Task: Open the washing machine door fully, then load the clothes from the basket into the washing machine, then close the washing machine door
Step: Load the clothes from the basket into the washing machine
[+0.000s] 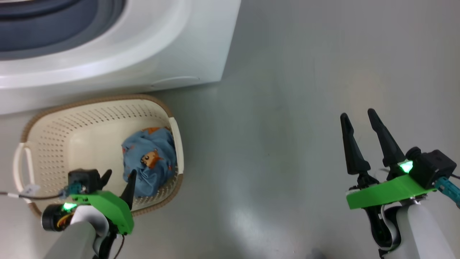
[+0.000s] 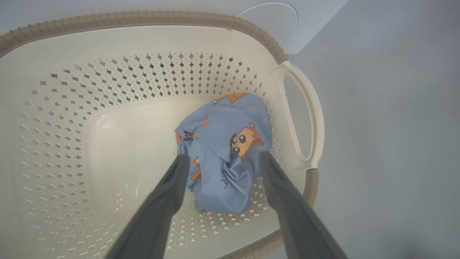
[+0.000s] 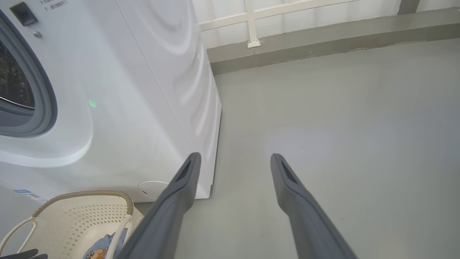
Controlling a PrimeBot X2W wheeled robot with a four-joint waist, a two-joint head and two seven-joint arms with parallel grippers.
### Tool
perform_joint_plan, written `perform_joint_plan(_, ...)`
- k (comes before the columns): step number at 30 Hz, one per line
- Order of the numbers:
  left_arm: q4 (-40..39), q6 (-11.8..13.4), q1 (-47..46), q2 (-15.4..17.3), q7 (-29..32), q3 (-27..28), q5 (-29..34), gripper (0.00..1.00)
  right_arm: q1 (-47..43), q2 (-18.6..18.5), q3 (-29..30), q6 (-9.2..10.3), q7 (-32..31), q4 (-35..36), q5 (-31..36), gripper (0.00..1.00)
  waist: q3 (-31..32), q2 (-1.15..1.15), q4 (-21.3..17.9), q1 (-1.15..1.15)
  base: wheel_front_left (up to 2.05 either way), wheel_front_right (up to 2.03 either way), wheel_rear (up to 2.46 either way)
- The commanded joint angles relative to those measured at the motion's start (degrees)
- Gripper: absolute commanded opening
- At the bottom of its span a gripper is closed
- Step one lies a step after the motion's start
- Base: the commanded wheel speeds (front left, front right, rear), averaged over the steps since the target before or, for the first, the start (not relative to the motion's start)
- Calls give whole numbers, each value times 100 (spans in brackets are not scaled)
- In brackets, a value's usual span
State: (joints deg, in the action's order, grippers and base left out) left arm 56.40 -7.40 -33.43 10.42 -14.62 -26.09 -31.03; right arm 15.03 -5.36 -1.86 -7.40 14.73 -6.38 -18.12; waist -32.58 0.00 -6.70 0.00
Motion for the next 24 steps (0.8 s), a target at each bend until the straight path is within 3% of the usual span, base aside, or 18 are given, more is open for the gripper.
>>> perform_joint_plan(1,69,-9,-131,240,-12,-34,-137,100,50,34,-170,-9,27,157,18,100,-309,0,-168,0,0,0,0)
perform_joint_plan(7,362,-9,-633,543,248,-781,-722,100,254,105,-183,-9,27,248,38,100,-721,0,-318,0,0,0,0)
perform_joint_plan(24,541,-9,-1397,1013,681,-2116,-1883,100,562,195,-329,-9,27,468,74,100,-1313,0,-633,0,0,0,0)
